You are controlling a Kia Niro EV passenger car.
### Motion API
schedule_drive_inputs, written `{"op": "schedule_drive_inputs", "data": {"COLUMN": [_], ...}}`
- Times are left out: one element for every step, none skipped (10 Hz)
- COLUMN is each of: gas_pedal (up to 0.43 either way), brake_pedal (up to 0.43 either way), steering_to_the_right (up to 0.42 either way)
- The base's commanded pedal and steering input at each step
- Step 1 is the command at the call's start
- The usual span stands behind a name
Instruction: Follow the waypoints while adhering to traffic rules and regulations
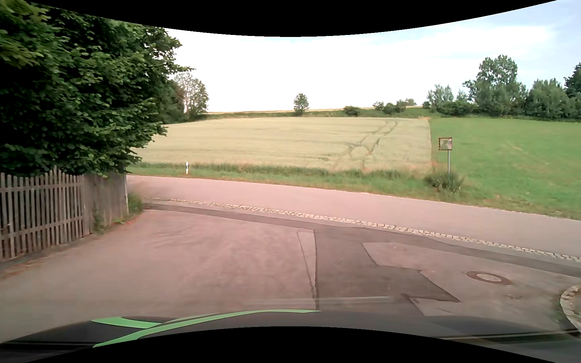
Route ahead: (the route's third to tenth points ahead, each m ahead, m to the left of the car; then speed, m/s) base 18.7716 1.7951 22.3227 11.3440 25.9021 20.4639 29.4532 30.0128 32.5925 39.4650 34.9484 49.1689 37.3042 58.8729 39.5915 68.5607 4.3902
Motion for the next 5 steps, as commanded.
{"op": "schedule_drive_inputs", "data": {"gas_pedal": [0.0, 0.0, 0.0, 0.0, 0.0], "brake_pedal": [0.28, 0.28, 0.28, 0.287, 0.287], "steering_to_the_right": [0.213, 0.213, 0.212, 0.208, 0.204]}}
